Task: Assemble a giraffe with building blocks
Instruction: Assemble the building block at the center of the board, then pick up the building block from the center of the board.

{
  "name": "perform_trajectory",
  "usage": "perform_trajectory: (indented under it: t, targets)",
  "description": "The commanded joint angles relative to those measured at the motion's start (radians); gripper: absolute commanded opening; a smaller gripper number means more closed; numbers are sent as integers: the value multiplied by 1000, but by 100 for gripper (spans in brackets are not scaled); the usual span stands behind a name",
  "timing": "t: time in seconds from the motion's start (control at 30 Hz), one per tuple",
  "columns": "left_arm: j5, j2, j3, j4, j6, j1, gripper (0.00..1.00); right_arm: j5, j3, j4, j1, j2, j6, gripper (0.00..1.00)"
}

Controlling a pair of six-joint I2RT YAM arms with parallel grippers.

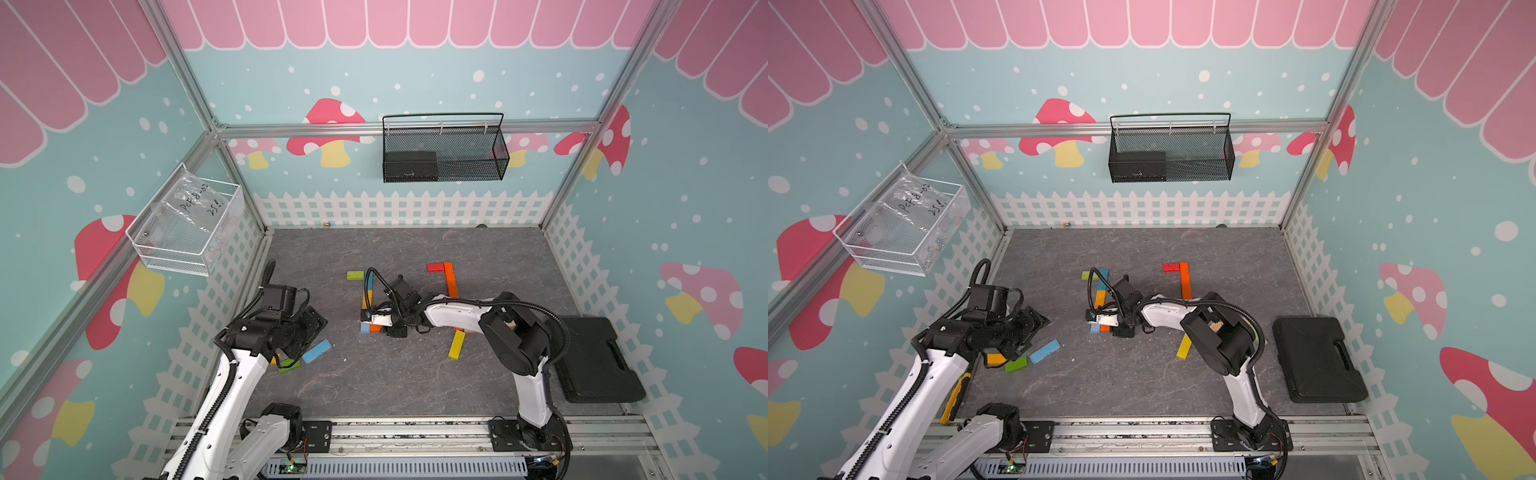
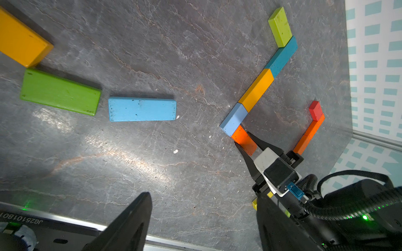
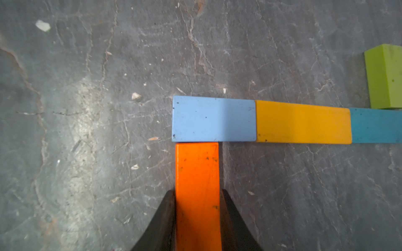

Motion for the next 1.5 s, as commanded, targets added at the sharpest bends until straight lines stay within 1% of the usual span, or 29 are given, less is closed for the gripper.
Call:
perform_trajectory:
  t: [0.0, 0.23, 0.4, 0.53, 0.67, 0.73, 0.83, 0.9, 1.0, 1.13, 1.2, 1.47]
  targets:
    - [4, -11, 7, -21, 17, 10, 79, -5, 1, -54, 11, 32, -1, 35]
    - [6, -12, 9, -23, 21, 16, 79, 34, 1, -42, 12, 27, 3, 49]
    - [11, -11, 16, -23, 24, 19, 79, 31, 1, -31, 11, -4, 15, 55]
    - [18, -19, 44, -29, 31, 19, 79, -3, 1, -36, 16, -80, 7, 56]
    - [6, -65, 112, -38, 26, 19, 79, -50, 12, -41, 52, -158, -64, 55]
    - [-11, -94, 152, -52, 19, 19, 79, -77, 45, -49, 79, -154, -110, 55]
    - [-50, -136, 210, -79, 10, 19, 79, -139, 106, -59, 127, -84, -214, 55]
    - [-77, -158, 242, -101, 6, 19, 79, -164, 202, -96, 151, 5, -249, 54]
    - [-94, -183, 259, -124, -3, 19, 79, -188, 388, -183, 173, 148, -279, 54]
    - [-90, -200, 254, -146, -14, 19, 79, -233, 553, -237, 183, 271, -291, 54]
    - [-94, -209, 252, -156, -15, 20, 79, -256, 601, -251, 189, 312, -289, 54]
    - [-95, -206, 234, -157, -17, 20, 79, -283, 716, -273, 216, 425, -286, 56]
